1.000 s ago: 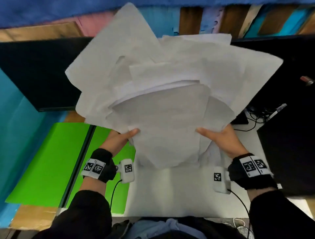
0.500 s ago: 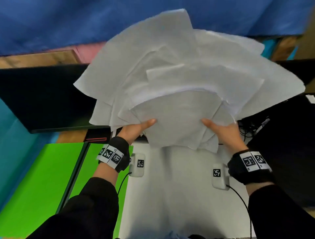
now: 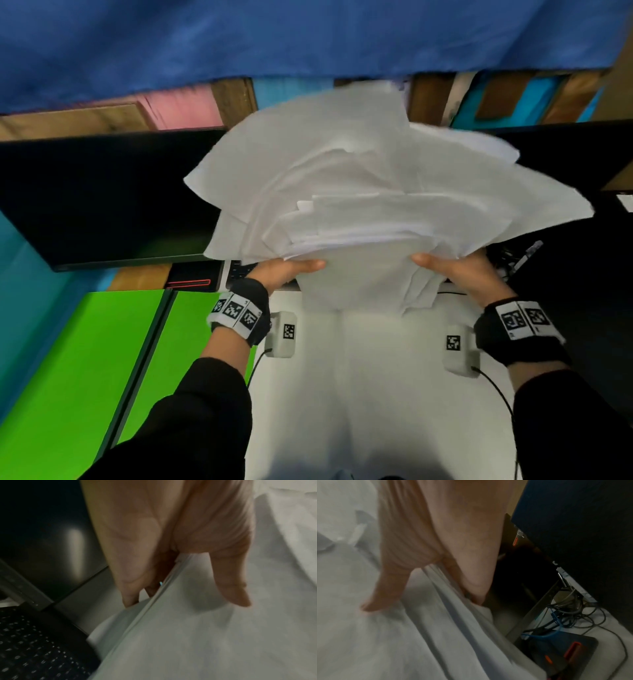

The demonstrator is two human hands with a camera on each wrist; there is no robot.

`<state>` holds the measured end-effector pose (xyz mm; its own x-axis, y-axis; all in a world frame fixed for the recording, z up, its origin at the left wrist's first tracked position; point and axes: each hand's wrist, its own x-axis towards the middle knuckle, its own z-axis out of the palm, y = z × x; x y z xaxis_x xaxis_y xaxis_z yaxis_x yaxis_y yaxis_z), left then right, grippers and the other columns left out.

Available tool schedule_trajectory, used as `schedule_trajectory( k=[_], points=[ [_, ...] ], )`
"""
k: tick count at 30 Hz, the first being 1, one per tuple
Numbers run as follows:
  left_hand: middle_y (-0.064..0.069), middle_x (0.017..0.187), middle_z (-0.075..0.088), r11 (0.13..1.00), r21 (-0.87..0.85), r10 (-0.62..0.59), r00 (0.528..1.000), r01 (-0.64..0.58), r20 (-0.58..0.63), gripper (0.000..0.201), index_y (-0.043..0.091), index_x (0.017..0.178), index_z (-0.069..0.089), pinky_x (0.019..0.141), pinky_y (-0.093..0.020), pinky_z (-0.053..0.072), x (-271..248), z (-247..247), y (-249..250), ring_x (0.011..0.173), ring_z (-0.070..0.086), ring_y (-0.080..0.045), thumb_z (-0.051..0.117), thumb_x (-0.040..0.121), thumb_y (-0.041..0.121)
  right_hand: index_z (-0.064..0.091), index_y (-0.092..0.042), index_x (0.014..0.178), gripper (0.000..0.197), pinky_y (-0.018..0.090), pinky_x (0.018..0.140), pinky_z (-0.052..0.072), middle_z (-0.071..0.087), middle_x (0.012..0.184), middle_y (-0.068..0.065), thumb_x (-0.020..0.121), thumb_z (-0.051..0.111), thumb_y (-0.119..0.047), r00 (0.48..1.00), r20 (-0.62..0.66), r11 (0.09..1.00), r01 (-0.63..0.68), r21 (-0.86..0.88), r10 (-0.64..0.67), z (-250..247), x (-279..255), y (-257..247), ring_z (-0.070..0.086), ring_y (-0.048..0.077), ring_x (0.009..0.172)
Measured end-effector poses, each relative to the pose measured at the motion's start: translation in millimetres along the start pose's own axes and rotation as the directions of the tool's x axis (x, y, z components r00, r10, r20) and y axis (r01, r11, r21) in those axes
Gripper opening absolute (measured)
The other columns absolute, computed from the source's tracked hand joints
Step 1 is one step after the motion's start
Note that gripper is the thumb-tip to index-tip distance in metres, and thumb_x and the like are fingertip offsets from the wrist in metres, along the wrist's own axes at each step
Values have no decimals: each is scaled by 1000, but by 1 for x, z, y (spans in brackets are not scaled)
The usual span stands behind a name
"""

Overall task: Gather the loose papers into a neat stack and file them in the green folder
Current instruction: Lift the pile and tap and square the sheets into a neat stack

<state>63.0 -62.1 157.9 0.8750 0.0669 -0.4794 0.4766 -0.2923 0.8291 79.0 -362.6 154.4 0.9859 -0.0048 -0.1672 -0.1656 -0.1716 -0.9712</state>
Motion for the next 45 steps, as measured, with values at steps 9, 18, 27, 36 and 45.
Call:
schedule_trajectory(
  k=[9,18,27,36,45],
  points=[
    [1,109,73,991,-118,54,998,-57,-31,84,19,113,66,97,-38,52,3,-3,-13,101,69,-17,91,38,46,68,-21,113,61,42,99,51,74,111,-1,57,89,-29,999,36,990,9,137,-14,4,1,11,68,20,109],
    [2,110,73,926,-213,299,950,-311,-89,51,18,108,68,93,-27,52,-2,-8,9,104,68,-13,85,61,29,62,-7,120,64,39,95,53,70,117,10,62,86,-19,966,-85,940,258,222,-245,13,-7,-19,67,22,110],
    [-5,110,72,876,-325,323,933,-358,-156,55,11,114,65,84,-26,54,5,-2,0,104,66,-20,82,62,5,65,-6,118,47,41,99,51,71,116,14,73,79,-3,990,39,978,129,162,-137,18,0,11,67,27,110],
    [9,96,74,766,-419,400,871,-488,-284,35,25,100,67,80,-21,54,-9,17,13,93,69,-5,77,72,7,67,-25,93,23,16,68,55,76,83,-16,75,75,-14,972,-81,933,236,271,-223,20,-11,-17,72,0,82],
    [-8,92,65,541,-598,108,754,-591,-648,46,12,95,64,88,-28,49,-5,45,14,87,61,-13,72,62,42,58,-19,127,70,35,104,46,68,122,-4,64,88,-23,995,63,989,65,132,-74,21,-8,35,62,9,116]
  ],
)
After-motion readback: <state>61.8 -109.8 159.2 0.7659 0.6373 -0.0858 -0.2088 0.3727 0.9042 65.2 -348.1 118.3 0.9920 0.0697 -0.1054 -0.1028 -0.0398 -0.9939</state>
